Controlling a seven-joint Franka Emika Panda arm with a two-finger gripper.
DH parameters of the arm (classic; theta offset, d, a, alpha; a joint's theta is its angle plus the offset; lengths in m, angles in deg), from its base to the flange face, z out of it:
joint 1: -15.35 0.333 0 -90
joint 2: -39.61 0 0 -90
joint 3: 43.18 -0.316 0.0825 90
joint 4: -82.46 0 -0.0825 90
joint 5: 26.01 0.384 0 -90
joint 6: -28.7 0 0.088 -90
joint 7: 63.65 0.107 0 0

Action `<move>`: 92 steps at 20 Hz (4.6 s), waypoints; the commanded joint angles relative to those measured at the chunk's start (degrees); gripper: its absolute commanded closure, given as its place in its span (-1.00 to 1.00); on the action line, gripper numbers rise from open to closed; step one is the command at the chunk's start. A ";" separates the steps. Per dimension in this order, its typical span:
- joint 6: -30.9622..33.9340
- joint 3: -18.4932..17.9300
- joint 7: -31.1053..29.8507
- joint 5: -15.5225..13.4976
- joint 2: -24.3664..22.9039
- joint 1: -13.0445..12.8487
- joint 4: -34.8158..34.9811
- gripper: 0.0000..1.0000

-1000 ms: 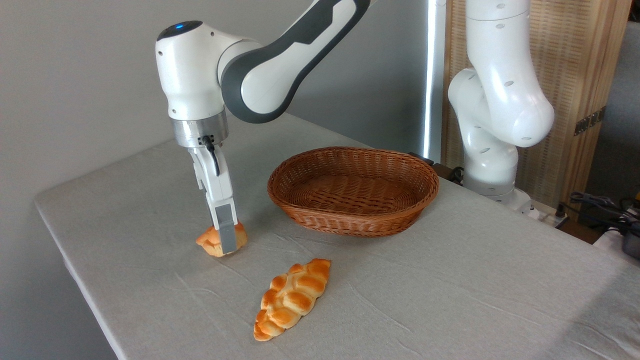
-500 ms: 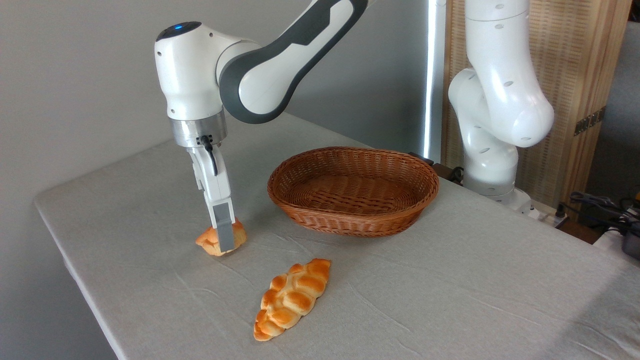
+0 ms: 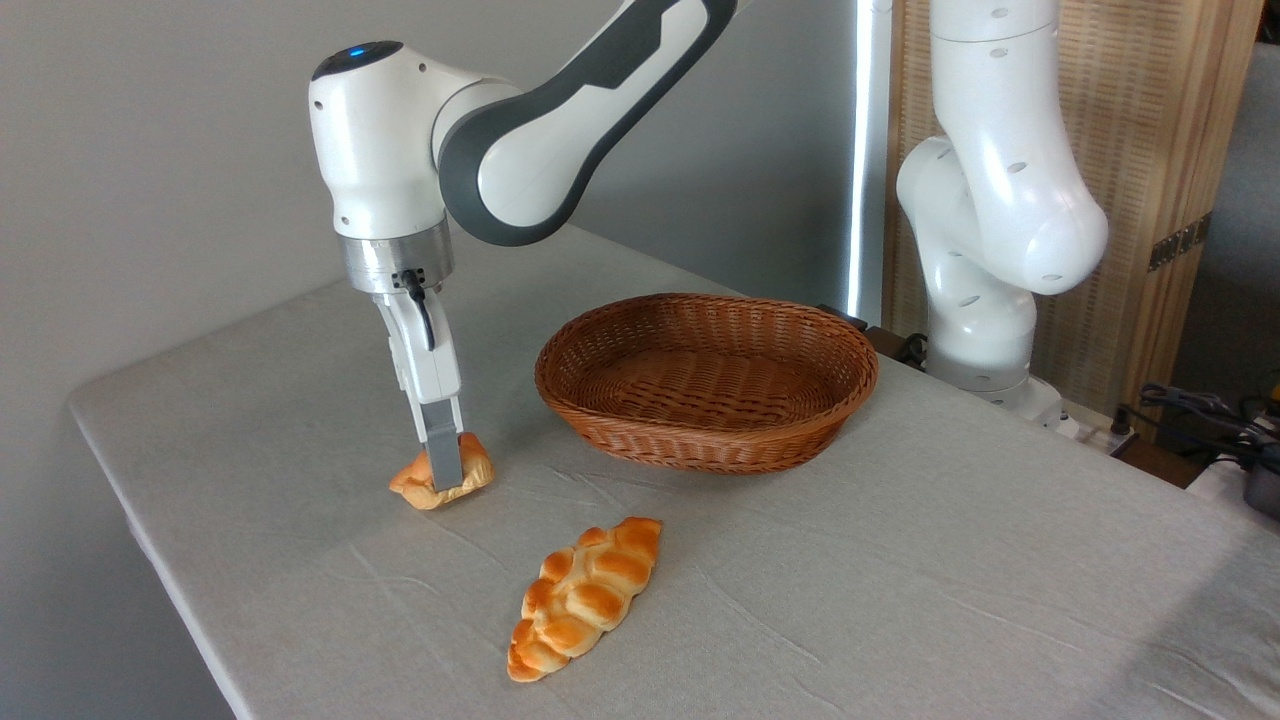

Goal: Put bread into the basket

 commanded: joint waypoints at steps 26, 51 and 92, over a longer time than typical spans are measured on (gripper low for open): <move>31.80 -6.38 0.44 -4.41 -19.52 -0.23 -1.07 0.00; 23.54 -7.00 -0.71 -3.89 -23.31 -2.71 3.09 -1.00; 34.45 3.20 -0.88 -4.24 -9.16 18.04 -20.92 -1.00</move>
